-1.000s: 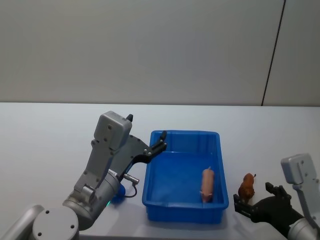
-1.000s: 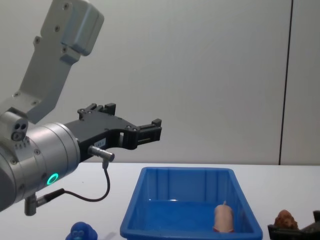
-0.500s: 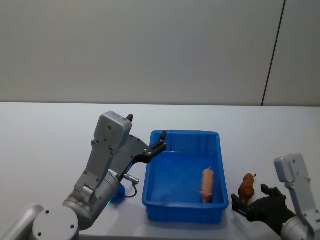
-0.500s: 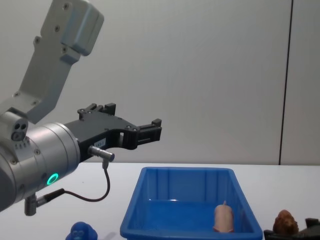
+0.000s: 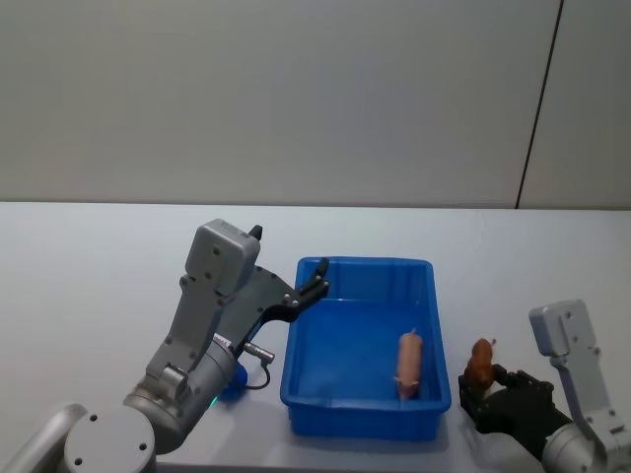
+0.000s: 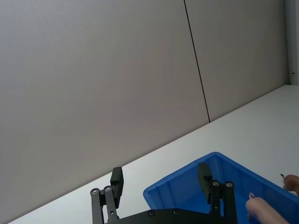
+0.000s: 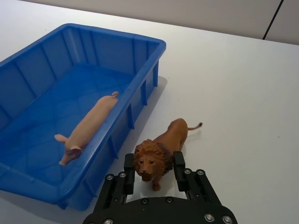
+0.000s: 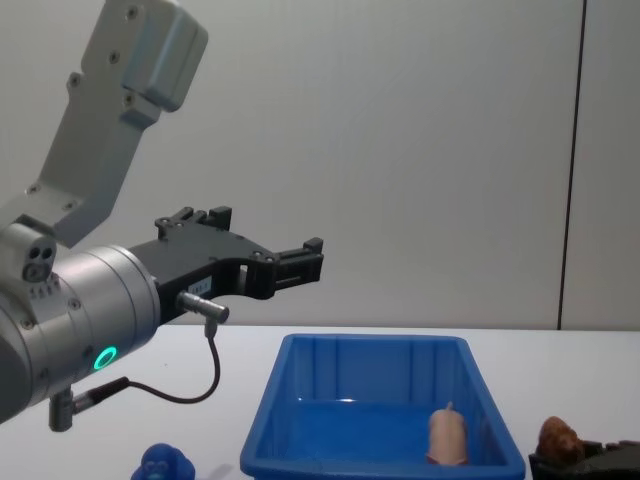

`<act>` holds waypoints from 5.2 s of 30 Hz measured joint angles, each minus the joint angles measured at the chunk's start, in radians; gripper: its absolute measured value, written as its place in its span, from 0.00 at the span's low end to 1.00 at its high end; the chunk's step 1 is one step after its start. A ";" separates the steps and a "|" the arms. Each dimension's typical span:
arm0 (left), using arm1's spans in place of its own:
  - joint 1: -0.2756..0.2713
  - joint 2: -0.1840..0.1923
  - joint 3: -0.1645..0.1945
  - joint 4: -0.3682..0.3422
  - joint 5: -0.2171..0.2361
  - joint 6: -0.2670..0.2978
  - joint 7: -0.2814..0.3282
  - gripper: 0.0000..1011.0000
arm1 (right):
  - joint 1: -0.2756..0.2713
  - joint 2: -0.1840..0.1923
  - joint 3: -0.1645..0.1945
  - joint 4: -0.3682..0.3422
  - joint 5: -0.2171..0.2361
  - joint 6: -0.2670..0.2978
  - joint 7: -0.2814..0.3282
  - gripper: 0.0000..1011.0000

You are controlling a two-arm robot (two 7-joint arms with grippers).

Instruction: Pick up the two dolls from the table and place them into the box.

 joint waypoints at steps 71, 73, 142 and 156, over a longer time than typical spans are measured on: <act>0.000 0.000 0.000 0.000 0.000 0.000 0.000 0.99 | 0.152 -0.119 -0.088 0.025 -0.178 -0.029 0.170 0.73; 0.000 0.000 0.000 0.000 0.000 0.000 0.000 0.99 | 0.152 -0.120 -0.089 0.029 -0.181 -0.031 0.171 0.76; 0.249 0.207 -0.051 -0.201 -0.166 0.048 0.113 0.99 | 0.046 0.071 0.068 -0.077 -0.005 -0.112 0.125 0.99; 0.240 0.206 -0.073 -0.094 -0.231 0.015 0.012 0.99 | 0.045 0.072 0.070 -0.077 -0.004 -0.113 0.125 0.99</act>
